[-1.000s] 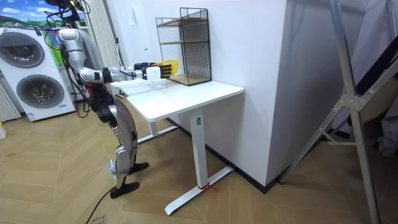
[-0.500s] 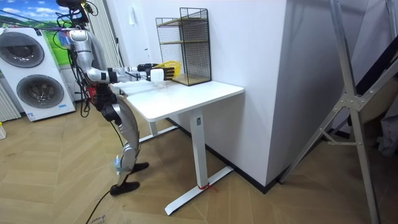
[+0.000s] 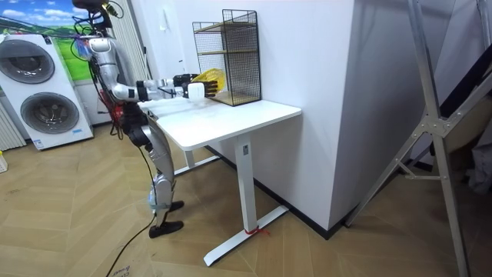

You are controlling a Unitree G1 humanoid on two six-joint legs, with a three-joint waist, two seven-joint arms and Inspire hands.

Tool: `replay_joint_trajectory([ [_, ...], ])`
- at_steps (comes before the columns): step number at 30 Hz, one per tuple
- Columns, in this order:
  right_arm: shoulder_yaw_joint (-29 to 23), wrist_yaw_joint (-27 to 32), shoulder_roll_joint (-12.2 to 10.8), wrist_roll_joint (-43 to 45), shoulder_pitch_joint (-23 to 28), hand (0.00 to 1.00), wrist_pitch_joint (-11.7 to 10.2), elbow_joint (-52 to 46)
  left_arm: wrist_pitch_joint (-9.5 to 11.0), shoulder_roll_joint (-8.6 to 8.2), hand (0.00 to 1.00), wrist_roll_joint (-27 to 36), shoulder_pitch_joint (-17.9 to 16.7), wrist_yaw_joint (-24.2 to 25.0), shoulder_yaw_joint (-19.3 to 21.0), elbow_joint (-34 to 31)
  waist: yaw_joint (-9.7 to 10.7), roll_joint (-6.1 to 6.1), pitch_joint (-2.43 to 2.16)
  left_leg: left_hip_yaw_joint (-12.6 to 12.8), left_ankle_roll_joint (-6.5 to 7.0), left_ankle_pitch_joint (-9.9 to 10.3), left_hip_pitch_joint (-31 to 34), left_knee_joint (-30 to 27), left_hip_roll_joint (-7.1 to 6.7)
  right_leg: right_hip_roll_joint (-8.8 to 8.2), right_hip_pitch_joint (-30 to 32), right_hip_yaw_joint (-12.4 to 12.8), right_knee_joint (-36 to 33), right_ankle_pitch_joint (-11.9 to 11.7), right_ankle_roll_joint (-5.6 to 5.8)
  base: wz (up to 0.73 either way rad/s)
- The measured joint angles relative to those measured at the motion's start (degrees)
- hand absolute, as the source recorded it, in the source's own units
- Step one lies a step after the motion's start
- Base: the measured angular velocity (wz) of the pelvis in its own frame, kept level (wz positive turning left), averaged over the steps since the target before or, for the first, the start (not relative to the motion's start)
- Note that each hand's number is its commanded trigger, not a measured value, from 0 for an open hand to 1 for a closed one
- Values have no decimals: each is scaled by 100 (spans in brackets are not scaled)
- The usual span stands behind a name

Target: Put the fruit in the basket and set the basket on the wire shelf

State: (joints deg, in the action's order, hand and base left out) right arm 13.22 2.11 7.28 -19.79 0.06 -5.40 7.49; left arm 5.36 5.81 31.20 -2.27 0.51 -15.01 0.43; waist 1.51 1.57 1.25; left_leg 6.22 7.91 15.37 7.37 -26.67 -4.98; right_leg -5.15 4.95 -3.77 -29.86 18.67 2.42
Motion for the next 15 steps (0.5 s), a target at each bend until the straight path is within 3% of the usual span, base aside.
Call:
replay_joint_trajectory([
  [4,-104,36,18,-11,-29,0,1,14,-7,13,0,-217,18,4,-63,0,-2,-10,0,-17,-45,-20,-125,155,147,146,-299,-100,526,-229,-55,-1],
  [15,-111,119,95,262,-454,0,204,58,-258,169,0,-339,312,-17,-23,4,-28,9,-2,-11,-112,-73,-399,528,220,271,-711,-100,1231,-476,-82,-1],
])
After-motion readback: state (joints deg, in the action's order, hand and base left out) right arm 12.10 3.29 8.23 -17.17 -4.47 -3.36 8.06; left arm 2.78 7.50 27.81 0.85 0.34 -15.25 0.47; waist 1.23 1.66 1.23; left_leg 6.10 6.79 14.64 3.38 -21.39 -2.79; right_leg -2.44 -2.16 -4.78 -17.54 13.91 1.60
